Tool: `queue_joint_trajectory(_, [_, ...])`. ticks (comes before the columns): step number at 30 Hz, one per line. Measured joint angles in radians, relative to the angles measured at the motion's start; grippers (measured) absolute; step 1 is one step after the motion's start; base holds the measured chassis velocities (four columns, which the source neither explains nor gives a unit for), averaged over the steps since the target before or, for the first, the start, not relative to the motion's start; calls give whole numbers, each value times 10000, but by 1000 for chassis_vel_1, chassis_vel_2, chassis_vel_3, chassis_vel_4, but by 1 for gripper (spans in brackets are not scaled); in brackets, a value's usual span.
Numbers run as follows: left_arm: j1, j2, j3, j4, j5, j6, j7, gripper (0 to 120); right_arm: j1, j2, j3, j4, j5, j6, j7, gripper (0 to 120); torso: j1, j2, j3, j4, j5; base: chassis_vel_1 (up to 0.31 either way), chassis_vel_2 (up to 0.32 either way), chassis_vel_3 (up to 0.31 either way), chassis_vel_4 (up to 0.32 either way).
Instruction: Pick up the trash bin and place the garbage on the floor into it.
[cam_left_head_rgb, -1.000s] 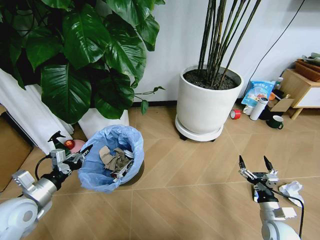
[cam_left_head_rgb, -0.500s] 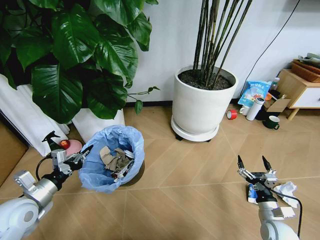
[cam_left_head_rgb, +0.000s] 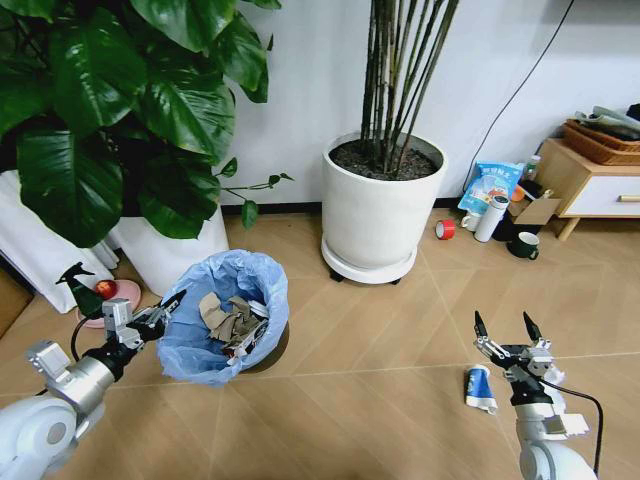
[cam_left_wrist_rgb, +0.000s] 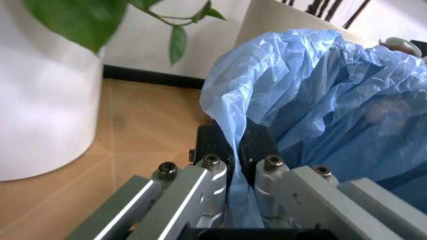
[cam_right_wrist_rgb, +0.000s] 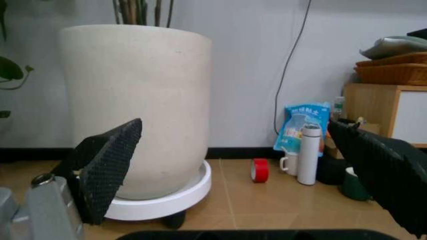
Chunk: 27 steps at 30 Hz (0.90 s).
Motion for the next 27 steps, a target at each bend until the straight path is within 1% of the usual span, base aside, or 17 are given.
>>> queue_joint_trajectory(1, [0,-1,1,0,1,0,0,0,0,-7,3,0,1,3,-1,100,0,0,0,-1,-5,-160,-161,134,161])
queue_joint_trajectory(4, [0,-4,1,-3,4,0,0,0,-11,-22,4,0,15,2,-4,100,0,0,0,-2,5,-156,-146,136,145])
queue_joint_trajectory(8, [0,-11,15,-4,6,0,0,0,-18,-42,3,0,24,0,-6,100,0,0,0,2,-4,-155,-146,155,139])
queue_joint_trajectory(10, [-13,-11,27,-5,7,0,0,0,-39,-49,-37,-1,25,-1,-6,100,0,0,0,0,1,-140,-146,152,156])
queue_joint_trajectory(14, [-26,-11,37,-4,7,0,0,0,-58,-52,-81,-8,25,-3,-9,100,0,0,0,-1,-2,-145,-143,140,144])
queue_joint_trajectory(20, [-29,0,58,-1,9,0,1,0,-77,-176,-377,-80,80,-85,92,100,0,0,0,-2,0,-155,-154,148,138])
queue_joint_trajectory(22, [-24,21,61,10,8,0,1,0,-92,-375,-766,-117,140,-371,480,100,0,0,0,-1,1,-120,-99,110,102])
queue_joint_trajectory(24, [-19,76,63,32,7,1,0,0,-54,-798,-1628,-290,457,-922,1499,100,0,-1,0,-3,-1,-9,-31,19,42])
queue_joint_trajectory(25, [-19,76,63,32,7,1,0,0,-54,-798,-1628,-290,457,-922,1499,100,0,-1,0,-3,-1,0,0,0,0])
queue_joint_trajectory(26, [-19,84,65,37,5,2,0,0,-36,-916,-1854,-343,581,-1122,1808,100,0,-1,0,-1,-1,0,0,0,0])
queue_joint_trajectory(27, [-23,110,69,56,2,3,-14,0,3,-1209,-2355,-445,929,-1668,2391,100,1,0,0,-1,-3,3,53,-36,-32])
